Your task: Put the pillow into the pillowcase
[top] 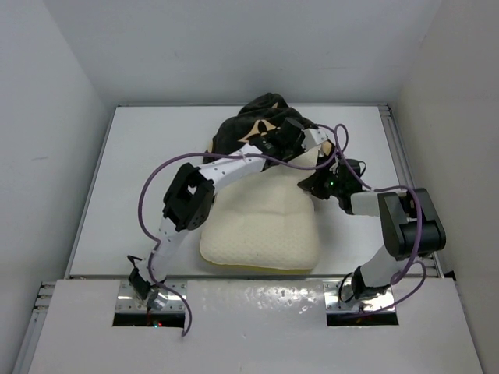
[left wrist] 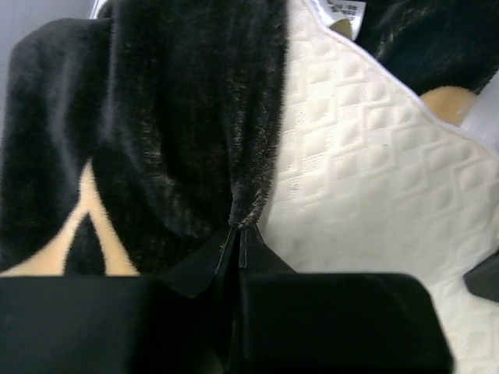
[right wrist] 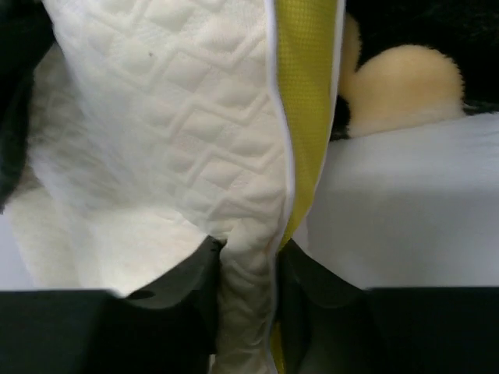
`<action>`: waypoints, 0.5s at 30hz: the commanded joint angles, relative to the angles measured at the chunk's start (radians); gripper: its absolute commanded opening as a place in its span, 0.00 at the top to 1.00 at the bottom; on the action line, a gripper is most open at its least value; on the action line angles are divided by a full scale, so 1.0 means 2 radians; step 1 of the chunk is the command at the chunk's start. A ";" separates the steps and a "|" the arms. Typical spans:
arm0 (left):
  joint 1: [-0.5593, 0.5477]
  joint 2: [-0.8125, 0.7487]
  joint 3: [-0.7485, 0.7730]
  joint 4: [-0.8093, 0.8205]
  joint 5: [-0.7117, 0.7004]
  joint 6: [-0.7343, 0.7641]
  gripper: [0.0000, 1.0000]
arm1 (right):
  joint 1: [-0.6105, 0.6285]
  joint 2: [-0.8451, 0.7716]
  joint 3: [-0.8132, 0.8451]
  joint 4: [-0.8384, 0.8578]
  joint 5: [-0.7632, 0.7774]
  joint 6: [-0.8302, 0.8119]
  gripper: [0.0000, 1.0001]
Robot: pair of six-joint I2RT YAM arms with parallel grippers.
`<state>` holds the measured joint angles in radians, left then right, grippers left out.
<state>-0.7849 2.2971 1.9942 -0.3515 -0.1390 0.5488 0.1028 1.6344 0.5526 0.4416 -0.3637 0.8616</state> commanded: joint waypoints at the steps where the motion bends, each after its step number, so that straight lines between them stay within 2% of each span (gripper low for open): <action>1: 0.012 -0.025 -0.002 0.019 0.018 0.002 1.00 | 0.005 0.009 -0.009 0.048 -0.010 0.013 0.76; 3: 0.013 -0.032 -0.003 -0.007 0.061 0.006 1.00 | 0.006 -0.002 -0.009 0.047 -0.010 0.010 0.94; 4: 0.014 -0.034 0.002 -0.020 0.067 0.006 1.00 | 0.005 -0.009 -0.010 0.044 -0.008 0.007 1.00; 7: 0.013 -0.039 0.029 -0.073 0.131 0.016 1.00 | 0.020 -0.055 -0.011 0.012 -0.001 -0.036 1.00; 10: 0.002 -0.051 0.074 -0.161 0.218 0.055 1.00 | 0.074 -0.120 -0.023 -0.032 0.021 -0.109 1.00; 11: -0.002 -0.052 0.099 -0.222 0.247 0.093 1.00 | 0.087 -0.137 -0.030 -0.035 0.031 -0.128 1.00; 12: -0.009 -0.056 0.111 -0.255 0.307 0.116 1.00 | 0.096 -0.155 -0.052 -0.031 0.039 -0.157 1.00; 13: -0.011 -0.062 0.129 -0.321 0.335 0.156 1.00 | 0.107 -0.193 -0.068 -0.009 0.057 -0.161 1.00; 14: -0.013 -0.065 0.136 -0.352 0.389 0.176 1.00 | 0.108 -0.212 -0.101 0.008 0.067 -0.148 1.00; 15: -0.015 -0.070 0.140 -0.381 0.412 0.196 1.00 | 0.104 -0.229 -0.117 0.029 0.079 -0.136 1.00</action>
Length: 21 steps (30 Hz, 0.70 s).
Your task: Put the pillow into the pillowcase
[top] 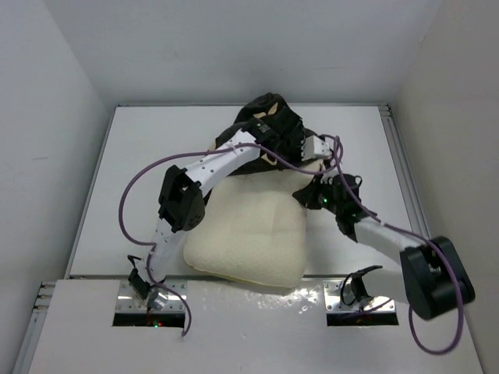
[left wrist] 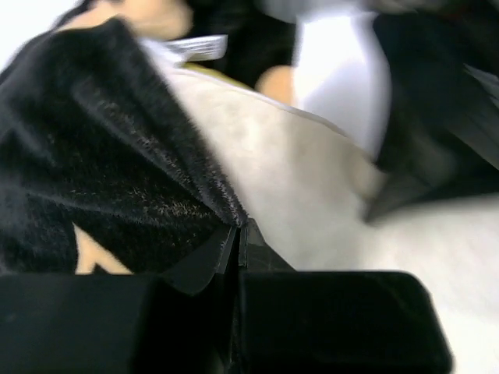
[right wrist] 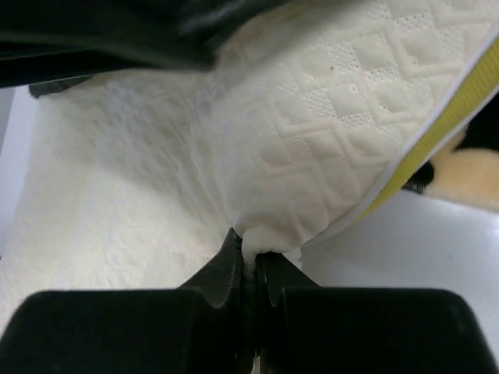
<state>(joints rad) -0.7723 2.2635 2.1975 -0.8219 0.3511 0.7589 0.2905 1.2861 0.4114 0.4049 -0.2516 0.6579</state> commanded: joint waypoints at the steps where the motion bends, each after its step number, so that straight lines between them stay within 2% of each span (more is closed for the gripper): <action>1: -0.022 -0.066 0.038 -0.196 0.184 0.111 1.00 | -0.006 -0.082 -0.061 0.072 0.031 -0.023 1.00; 4: -0.024 -0.095 0.022 -0.236 0.196 0.162 1.00 | -0.029 -0.108 -0.076 0.069 0.034 0.009 1.00; 9: -0.026 -0.177 -0.101 -0.214 0.160 0.190 1.00 | -0.043 -0.144 -0.077 0.043 0.050 0.031 1.00; 10: -0.024 -0.203 -0.143 -0.182 0.154 0.185 1.00 | -0.048 -0.145 -0.078 0.045 0.043 0.034 0.88; 11: -0.023 -0.210 -0.154 -0.171 0.142 0.166 1.00 | -0.048 -0.145 -0.077 0.045 0.032 0.029 0.70; 12: -0.019 -0.214 -0.163 -0.164 0.135 0.152 1.00 | -0.049 -0.141 -0.072 0.037 0.007 0.024 0.33; 14: -0.010 -0.222 -0.207 -0.096 0.098 0.086 1.00 | -0.049 -0.143 -0.049 -0.025 -0.002 0.000 0.24; 16: 0.003 -0.237 -0.255 -0.032 0.081 0.035 1.00 | -0.049 -0.166 -0.047 -0.068 0.018 -0.011 0.21; 18: 0.013 -0.248 -0.277 0.008 0.055 0.001 1.00 | -0.049 -0.204 -0.058 -0.074 0.043 -0.016 0.21; 21: 0.022 -0.255 -0.288 0.030 0.041 -0.041 1.00 | -0.051 -0.222 -0.074 -0.048 0.057 -0.016 0.30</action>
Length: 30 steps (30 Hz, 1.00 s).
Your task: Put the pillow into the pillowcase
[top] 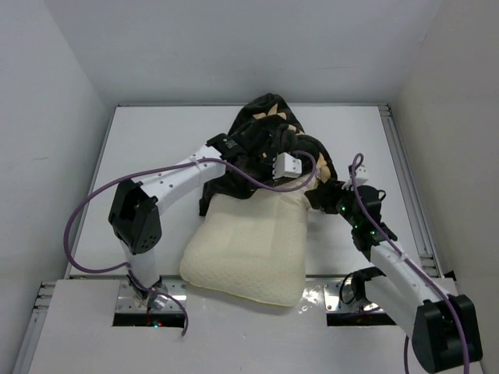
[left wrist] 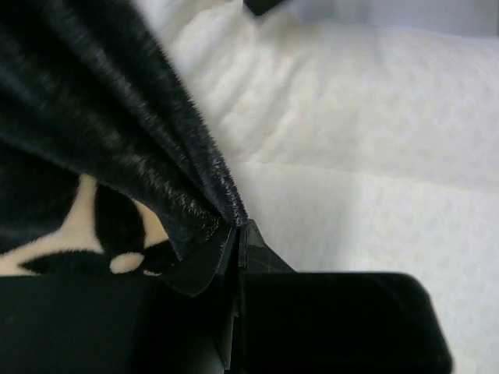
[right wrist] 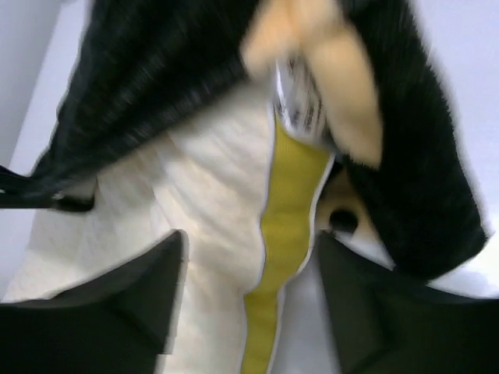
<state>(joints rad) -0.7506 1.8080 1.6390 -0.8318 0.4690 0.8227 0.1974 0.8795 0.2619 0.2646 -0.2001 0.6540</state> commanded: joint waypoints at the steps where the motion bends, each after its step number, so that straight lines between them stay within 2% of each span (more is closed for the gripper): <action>1: 0.012 -0.029 -0.010 0.036 -0.015 -0.082 1.00 | -0.005 -0.014 0.003 0.035 0.031 -0.015 0.42; 3: 0.011 -0.033 -0.015 0.039 -0.008 -0.085 1.00 | -0.007 0.017 0.006 0.063 0.032 -0.010 0.51; 6: 0.006 -0.033 -0.020 0.046 -0.011 -0.090 1.00 | -0.007 0.070 0.016 0.102 0.029 0.010 0.48; 8: 0.005 -0.033 -0.022 0.055 -0.025 -0.096 1.00 | -0.007 0.128 0.048 0.086 0.026 0.018 0.44; 9: 0.004 -0.032 -0.021 0.066 -0.031 -0.104 1.00 | -0.006 0.141 0.056 0.063 0.026 0.020 0.44; 12: -0.002 -0.026 -0.020 0.085 -0.087 -0.117 0.99 | -0.004 0.139 0.048 0.067 0.055 0.020 0.44; 14: -0.012 -0.020 -0.015 0.088 -0.112 -0.120 0.89 | -0.008 0.099 0.042 0.060 0.075 0.011 0.44; 15: -0.016 -0.018 -0.005 0.080 -0.118 -0.114 0.80 | -0.014 0.083 0.043 0.035 0.088 0.004 0.44; 17: -0.026 -0.017 0.007 0.070 -0.118 -0.106 0.73 | -0.027 0.044 0.053 0.007 0.094 -0.019 0.46; 18: -0.030 -0.018 0.012 0.068 -0.116 -0.098 0.60 | -0.033 0.034 0.056 -0.017 0.098 -0.026 0.50; 20: -0.045 -0.015 0.037 0.059 -0.116 -0.091 0.48 | -0.050 0.023 0.062 -0.036 0.099 -0.027 0.55; 21: -0.050 -0.012 0.048 0.044 -0.110 -0.088 0.42 | -0.071 0.025 0.067 -0.052 0.086 -0.024 0.53; 23: -0.060 -0.003 0.081 0.014 -0.094 -0.085 0.43 | -0.096 0.043 0.074 -0.064 0.064 -0.020 0.44; 24: -0.063 -0.002 0.087 0.003 -0.083 -0.074 0.54 | -0.120 0.073 0.077 -0.072 0.052 -0.016 0.37; 25: -0.070 -0.001 0.092 -0.006 -0.054 -0.068 0.60 | -0.129 0.090 0.084 -0.073 0.026 -0.012 0.31; 27: -0.079 0.002 0.084 -0.035 -0.032 -0.034 0.67 | -0.152 0.148 0.090 -0.057 0.004 -0.003 0.27; 29: -0.094 0.003 0.049 -0.053 -0.013 -0.010 0.62 | -0.163 0.184 0.098 -0.034 -0.013 0.009 0.25; 30: -0.099 0.004 0.034 -0.054 -0.008 0.007 0.50 | -0.164 0.215 0.107 -0.015 -0.015 0.013 0.24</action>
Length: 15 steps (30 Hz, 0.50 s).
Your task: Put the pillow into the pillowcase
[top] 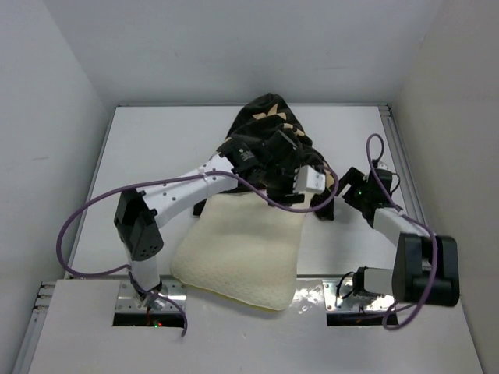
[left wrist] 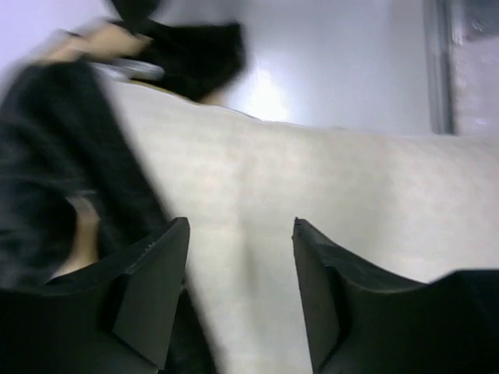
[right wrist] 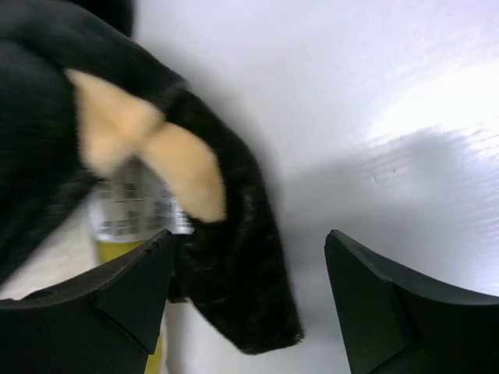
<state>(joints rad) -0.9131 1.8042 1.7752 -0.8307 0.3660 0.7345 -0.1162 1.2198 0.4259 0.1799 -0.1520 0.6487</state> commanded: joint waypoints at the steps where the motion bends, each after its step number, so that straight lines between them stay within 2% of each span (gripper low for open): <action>1: -0.020 0.005 -0.049 -0.053 0.048 0.058 0.44 | -0.008 0.060 0.031 0.033 -0.042 0.015 0.23; 4: -0.024 0.004 -0.100 -0.035 0.039 0.068 0.22 | -0.006 0.105 0.058 0.050 -0.067 0.007 0.21; 5: -0.026 0.006 -0.107 -0.023 0.023 0.076 0.09 | -0.004 0.114 0.069 0.053 -0.073 0.002 0.21; 6: -0.027 0.008 -0.111 -0.018 0.017 0.081 0.00 | -0.003 0.123 0.073 0.053 -0.076 0.001 0.21; 11: -0.027 0.030 -0.119 0.023 -0.026 0.095 0.00 | -0.003 0.167 0.064 0.094 -0.074 0.017 0.25; 15: -0.031 0.050 -0.134 0.062 -0.040 0.110 0.00 | -0.001 0.195 0.052 0.131 -0.089 0.039 0.43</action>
<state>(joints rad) -0.9653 1.8854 1.5257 -0.8043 0.3157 0.9047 -0.1265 1.5867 0.5350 0.3386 -0.2977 0.6930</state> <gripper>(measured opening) 0.996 0.583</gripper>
